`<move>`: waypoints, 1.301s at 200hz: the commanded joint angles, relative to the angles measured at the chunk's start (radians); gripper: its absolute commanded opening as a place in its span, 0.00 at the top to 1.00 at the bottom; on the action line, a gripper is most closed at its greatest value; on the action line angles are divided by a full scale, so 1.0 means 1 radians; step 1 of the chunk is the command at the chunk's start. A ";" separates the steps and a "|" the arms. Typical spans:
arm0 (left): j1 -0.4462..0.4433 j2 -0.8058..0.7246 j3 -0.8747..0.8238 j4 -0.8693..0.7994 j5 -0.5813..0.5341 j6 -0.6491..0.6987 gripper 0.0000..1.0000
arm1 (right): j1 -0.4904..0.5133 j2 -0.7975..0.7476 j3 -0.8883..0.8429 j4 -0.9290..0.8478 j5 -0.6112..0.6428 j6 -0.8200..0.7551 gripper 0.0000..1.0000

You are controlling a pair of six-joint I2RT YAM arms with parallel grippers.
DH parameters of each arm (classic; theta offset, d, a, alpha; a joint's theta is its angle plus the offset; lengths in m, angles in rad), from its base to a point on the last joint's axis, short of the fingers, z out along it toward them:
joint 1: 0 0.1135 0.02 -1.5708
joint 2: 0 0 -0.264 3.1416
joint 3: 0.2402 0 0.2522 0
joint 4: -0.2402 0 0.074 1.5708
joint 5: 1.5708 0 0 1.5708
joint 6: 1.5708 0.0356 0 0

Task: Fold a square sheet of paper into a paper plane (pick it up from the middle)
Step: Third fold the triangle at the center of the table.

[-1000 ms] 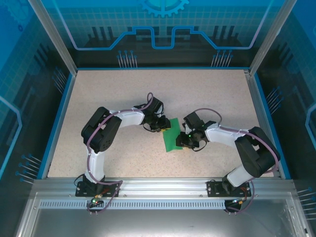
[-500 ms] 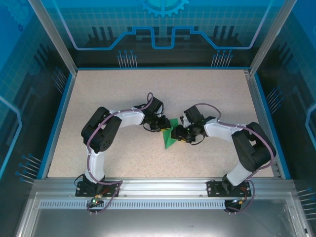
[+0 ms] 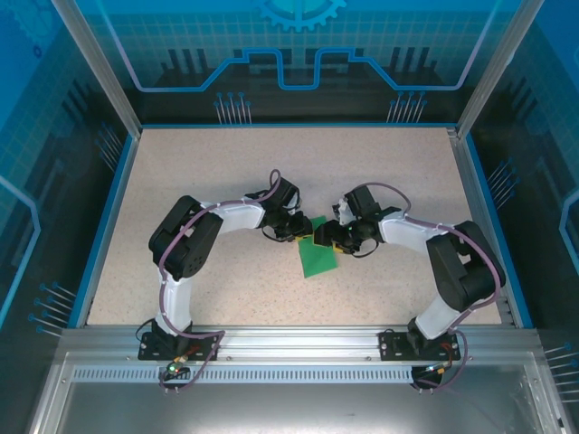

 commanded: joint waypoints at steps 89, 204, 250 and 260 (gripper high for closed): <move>-0.006 -0.147 -0.072 -0.028 -0.067 0.047 0.66 | -0.051 0.075 -0.012 -0.011 -0.019 -0.003 0.75; -0.158 -0.503 -0.273 -0.071 -0.241 0.204 0.42 | 0.039 0.043 -0.043 0.125 0.015 0.297 0.85; -0.304 -0.473 -0.258 -0.093 -0.319 0.228 0.36 | 0.005 0.041 -0.015 0.054 0.011 0.217 0.76; -0.322 -0.463 -0.256 -0.100 -0.343 0.218 0.36 | -0.003 0.040 -0.002 0.043 -0.009 0.180 0.78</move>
